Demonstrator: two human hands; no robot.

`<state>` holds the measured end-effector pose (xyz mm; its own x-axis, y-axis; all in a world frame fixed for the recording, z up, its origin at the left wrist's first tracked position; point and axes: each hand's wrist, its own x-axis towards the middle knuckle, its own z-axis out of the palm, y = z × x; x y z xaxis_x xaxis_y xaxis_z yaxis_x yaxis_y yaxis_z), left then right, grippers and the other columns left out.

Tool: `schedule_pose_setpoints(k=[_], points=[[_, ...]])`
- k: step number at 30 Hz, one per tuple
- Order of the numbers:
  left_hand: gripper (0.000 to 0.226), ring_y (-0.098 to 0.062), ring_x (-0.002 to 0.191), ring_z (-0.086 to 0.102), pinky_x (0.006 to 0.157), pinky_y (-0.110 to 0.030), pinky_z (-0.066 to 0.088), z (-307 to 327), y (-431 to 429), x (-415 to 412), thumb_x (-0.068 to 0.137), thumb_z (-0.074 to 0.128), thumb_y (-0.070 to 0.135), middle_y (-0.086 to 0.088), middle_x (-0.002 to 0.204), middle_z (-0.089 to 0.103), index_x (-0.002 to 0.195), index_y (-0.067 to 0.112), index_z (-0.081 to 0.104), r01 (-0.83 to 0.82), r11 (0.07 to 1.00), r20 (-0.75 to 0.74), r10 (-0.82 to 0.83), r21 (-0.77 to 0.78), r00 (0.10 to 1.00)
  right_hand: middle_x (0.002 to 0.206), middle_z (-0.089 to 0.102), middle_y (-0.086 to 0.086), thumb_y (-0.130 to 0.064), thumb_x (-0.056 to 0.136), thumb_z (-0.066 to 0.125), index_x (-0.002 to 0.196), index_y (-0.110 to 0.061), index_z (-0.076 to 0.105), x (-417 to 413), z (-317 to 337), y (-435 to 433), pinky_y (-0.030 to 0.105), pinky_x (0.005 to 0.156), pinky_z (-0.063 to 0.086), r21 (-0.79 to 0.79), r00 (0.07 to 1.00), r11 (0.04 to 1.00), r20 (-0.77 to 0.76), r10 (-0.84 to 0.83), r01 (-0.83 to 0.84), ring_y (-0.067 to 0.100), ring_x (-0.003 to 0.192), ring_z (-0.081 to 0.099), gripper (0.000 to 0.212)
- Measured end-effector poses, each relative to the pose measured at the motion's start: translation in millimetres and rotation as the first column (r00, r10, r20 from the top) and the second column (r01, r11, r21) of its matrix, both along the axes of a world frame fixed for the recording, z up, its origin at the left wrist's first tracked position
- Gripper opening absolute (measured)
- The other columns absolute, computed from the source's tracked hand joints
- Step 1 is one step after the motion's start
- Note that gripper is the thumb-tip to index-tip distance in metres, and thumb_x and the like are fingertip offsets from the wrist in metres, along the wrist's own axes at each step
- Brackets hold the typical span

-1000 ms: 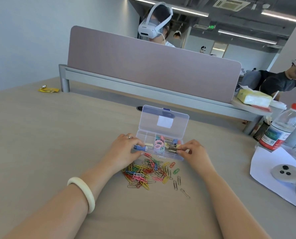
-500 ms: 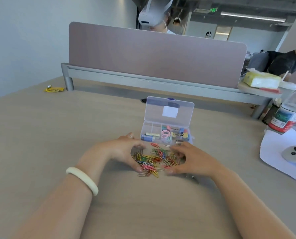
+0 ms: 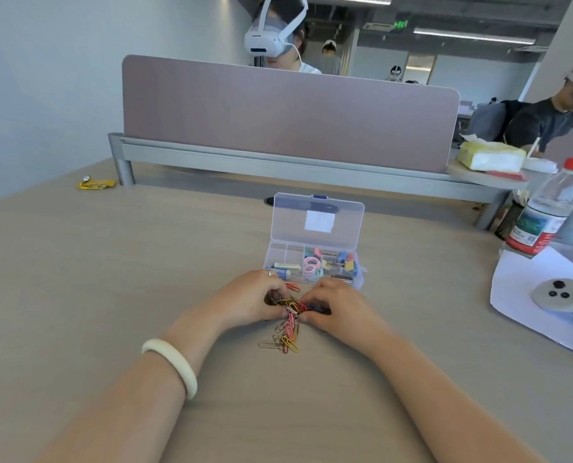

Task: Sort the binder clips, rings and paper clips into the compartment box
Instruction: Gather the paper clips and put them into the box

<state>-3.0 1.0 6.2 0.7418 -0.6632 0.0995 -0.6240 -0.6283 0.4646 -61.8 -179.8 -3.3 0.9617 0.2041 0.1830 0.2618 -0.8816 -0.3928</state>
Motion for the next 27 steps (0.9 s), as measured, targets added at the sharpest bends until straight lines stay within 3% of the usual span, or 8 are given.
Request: schedule_pose_setpoints(k=[6,10,15,21,27], points=[[0.021,-0.013,0.086,0.051,0.067,-0.02,0.033,-1,-1,0,0.077,0.068,0.025,0.002,0.091,0.058,0.096,0.017,0.067,-0.022,0.999,0.034,0.023,-0.044,0.999,0.081,0.056,-0.007,-0.036,0.079,0.067,0.089,-0.025,0.067,-3,3,-2,0.031,0.072,0.048,0.06,0.999,0.998,0.03,-0.014,0.012,0.01,0.077,0.05,0.015],[0.018,-0.008,0.076,0.044,0.059,-0.008,0.031,1,-2,-2,0.078,0.068,0.021,0.006,0.084,0.053,0.095,0.015,0.069,-0.012,0.996,0.046,0.016,-0.093,0.999,0.073,0.051,-0.014,-0.03,0.079,0.067,0.084,-0.022,0.066,-3,3,-6,0.026,0.069,0.044,0.101,0.999,0.994,0.007,-0.039,0.038,0.008,0.073,0.049,0.01],[0.015,-0.004,0.068,0.044,0.057,-0.012,0.03,2,-1,-3,0.078,0.068,0.022,0.01,0.078,0.051,0.092,0.016,0.07,-0.022,0.989,0.023,0.025,-0.144,0.999,0.076,0.057,-0.011,-0.027,0.08,0.067,0.08,-0.024,0.066,-5,4,-9,0.023,0.068,0.044,0.17,0.997,0.982,-0.037,-0.074,0.079,0.006,0.072,0.05,0.003],[0.013,0.003,0.068,0.047,0.058,-0.006,0.032,3,3,-1,0.077,0.07,0.024,0.016,0.075,0.053,0.089,0.019,0.071,-0.05,0.976,-0.046,0.042,-0.21,0.998,0.069,0.06,-0.011,-0.016,0.079,0.069,0.073,-0.024,0.064,-11,13,-10,0.006,0.054,0.039,0.358,0.991,0.924,-0.056,-0.121,0.134,-0.008,0.059,0.052,0.011],[0.009,0.002,0.068,0.051,0.06,-0.003,0.035,3,5,0,0.077,0.068,0.017,0.01,0.079,0.059,0.085,0.017,0.071,-0.071,0.962,-0.072,0.054,-0.263,0.996,0.054,0.06,-0.014,-0.014,0.079,0.069,0.067,-0.023,0.066,-12,18,-11,0.008,0.049,0.038,0.457,0.991,0.88,-0.067,-0.113,0.131,-0.002,0.05,0.049,0.015]])
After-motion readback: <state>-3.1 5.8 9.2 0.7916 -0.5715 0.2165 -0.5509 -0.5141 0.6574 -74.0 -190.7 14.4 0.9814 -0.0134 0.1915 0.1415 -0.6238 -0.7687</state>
